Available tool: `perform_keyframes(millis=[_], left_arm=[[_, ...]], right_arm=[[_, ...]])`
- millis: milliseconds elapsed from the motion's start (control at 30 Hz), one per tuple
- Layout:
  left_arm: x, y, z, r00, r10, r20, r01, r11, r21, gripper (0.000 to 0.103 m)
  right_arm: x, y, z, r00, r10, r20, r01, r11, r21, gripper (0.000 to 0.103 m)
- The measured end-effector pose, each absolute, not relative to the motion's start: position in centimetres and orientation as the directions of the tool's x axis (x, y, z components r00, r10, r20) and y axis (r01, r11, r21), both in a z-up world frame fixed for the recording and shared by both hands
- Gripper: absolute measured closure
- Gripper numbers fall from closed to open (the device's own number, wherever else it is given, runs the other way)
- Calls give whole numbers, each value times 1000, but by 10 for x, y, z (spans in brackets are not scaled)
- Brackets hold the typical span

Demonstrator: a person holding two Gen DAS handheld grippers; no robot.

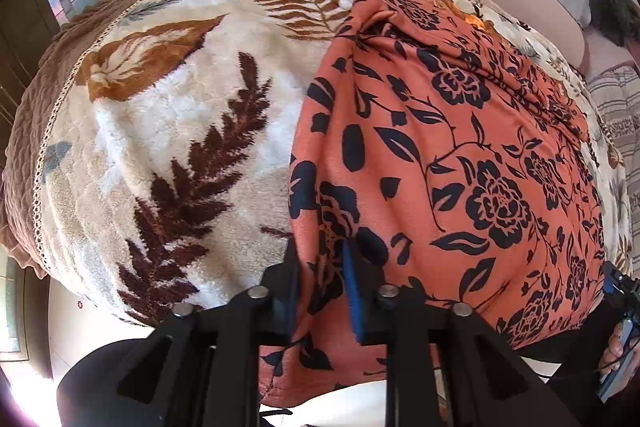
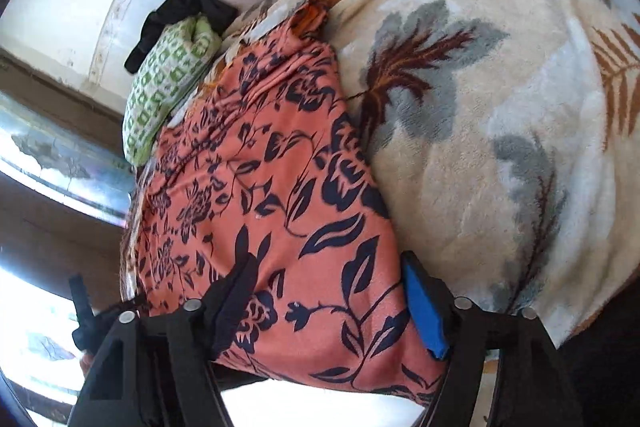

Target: Fold small clothes

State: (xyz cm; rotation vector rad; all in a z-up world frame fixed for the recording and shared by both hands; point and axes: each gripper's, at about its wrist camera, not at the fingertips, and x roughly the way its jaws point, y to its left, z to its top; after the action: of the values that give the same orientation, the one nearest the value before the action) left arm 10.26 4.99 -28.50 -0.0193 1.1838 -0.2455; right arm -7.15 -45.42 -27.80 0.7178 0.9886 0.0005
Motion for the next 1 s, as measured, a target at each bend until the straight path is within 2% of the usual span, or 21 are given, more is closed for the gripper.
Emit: perform_keyframes(millis=[33, 100, 167, 233, 333, 400, 467, 533, 567, 600, 633, 700, 733, 767, 867, 1000], left_arm=[[102, 49, -284, 351, -208, -913, 191, 970, -147, 94], [101, 46, -282, 350, -217, -911, 212, 966, -149, 95], [103, 43, -277, 345, -245, -906, 226, 959, -173, 95], [103, 41, -268, 356, -286, -890, 247, 947, -206, 95], [107, 40, -266, 352, -277, -894, 240, 950, -200, 94], [112, 41, -275, 333, -241, -912, 211, 961, -177, 83], [115, 42, -283, 322, -213, -923, 188, 969, -158, 51], [113, 41, -284, 325, -218, -920, 199, 967, -159, 48], [112, 39, -284, 324, -211, -922, 212, 966, -146, 48], [111, 37, -285, 322, -204, -925, 225, 965, -134, 50], [110, 35, -285, 320, -198, -927, 236, 964, -124, 51], [110, 31, -285, 315, -209, -926, 267, 956, -124, 72], [110, 28, -284, 306, -225, -925, 287, 948, -136, 95], [109, 26, -283, 298, -241, -924, 303, 942, -148, 96], [109, 16, -274, 298, -264, -917, 354, 923, -151, 96], [116, 6, -241, 295, -408, -864, 430, 864, -261, 96]], right_arm=[[-70, -449, -278, 554, 323, -767, 290, 789, 542, 53], [-70, -445, -277, 554, 336, -762, 258, 800, 541, 76], [-70, -442, -272, 583, 351, -732, 226, 796, 562, 88], [-72, -443, -267, 622, 358, -696, 200, 788, 583, 88], [-67, -447, -279, 586, 359, -727, 259, 767, 587, 88], [-64, -451, -288, 551, 360, -753, 320, 742, 589, 84], [-64, -452, -287, 559, 364, -745, 321, 734, 599, 81], [-65, -447, -285, 564, 367, -740, 300, 744, 598, 66], [-65, -443, -284, 570, 384, -726, 274, 745, 609, 48], [-65, -437, -282, 574, 388, -721, 248, 757, 604, 37], [-64, -429, -281, 558, 365, -745, 229, 795, 561, 37], [-61, -410, -277, 530, 300, -793, 170, 878, 447, 42], [-59, -403, -277, 514, 275, -813, 146, 905, 398, 67], [-58, -399, -278, 501, 272, -821, 132, 914, 383, 86], [-55, -400, -273, 510, 300, -806, 115, 905, 409, 92], [-45, -405, -243, 586, 387, -712, 28, 869, 495, 93]])
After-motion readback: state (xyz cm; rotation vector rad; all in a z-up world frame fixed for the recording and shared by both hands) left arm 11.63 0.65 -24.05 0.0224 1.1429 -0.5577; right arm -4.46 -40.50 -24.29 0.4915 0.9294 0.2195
